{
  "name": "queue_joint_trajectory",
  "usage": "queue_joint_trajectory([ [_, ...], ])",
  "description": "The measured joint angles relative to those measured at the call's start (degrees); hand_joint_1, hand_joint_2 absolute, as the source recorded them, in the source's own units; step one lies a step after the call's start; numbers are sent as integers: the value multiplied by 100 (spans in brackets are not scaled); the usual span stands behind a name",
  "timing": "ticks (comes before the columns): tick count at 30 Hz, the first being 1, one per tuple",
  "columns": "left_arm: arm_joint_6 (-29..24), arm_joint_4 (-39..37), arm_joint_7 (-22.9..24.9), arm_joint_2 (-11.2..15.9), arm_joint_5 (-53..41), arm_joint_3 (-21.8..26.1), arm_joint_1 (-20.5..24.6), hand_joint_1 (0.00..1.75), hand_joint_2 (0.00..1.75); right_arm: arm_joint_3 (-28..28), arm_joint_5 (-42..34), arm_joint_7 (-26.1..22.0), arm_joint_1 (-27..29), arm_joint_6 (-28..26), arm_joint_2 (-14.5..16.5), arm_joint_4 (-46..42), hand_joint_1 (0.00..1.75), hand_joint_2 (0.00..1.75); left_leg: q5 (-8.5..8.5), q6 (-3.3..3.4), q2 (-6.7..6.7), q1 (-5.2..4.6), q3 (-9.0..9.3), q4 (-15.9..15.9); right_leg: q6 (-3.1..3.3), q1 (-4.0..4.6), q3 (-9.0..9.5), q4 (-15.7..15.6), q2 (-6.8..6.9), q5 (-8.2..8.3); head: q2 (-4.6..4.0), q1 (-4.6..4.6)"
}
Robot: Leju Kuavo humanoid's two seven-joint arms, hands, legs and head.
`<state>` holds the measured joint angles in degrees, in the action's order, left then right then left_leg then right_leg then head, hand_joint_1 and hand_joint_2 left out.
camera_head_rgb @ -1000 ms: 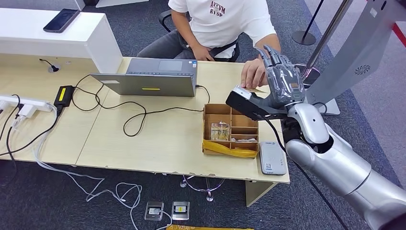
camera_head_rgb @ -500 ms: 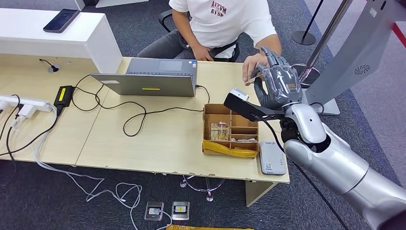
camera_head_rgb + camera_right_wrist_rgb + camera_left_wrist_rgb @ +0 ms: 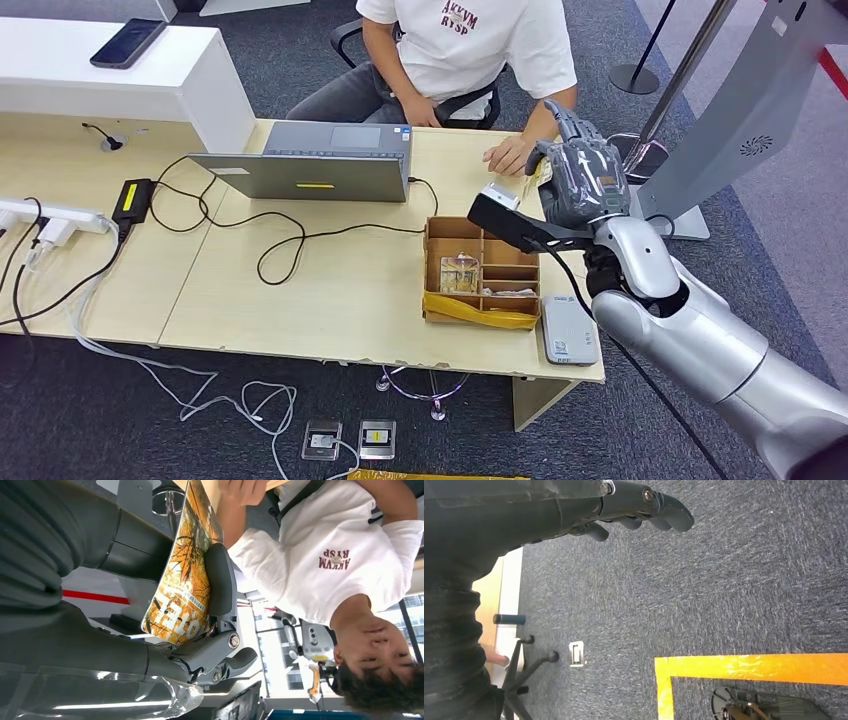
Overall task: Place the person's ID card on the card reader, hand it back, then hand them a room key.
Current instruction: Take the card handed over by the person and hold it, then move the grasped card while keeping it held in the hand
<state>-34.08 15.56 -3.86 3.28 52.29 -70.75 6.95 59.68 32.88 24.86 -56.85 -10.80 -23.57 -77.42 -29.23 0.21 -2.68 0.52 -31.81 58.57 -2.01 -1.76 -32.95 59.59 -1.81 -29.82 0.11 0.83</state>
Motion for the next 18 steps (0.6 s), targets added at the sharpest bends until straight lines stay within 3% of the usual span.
queue_joint_trajectory([
  [6,-17,0,-27,-8,102,5,-16,0,175,-63,-240,73,337,-203,-157,13,175,175,3,-2,6,-1,53,3,9,0,2,0,-3,9,0,0],
  [18,-41,0,62,11,226,13,-30,0,175,-772,-206,335,1716,-713,-876,-246,175,175,2,-2,19,-2,62,4,9,0,7,-3,-7,11,0,-1],
])
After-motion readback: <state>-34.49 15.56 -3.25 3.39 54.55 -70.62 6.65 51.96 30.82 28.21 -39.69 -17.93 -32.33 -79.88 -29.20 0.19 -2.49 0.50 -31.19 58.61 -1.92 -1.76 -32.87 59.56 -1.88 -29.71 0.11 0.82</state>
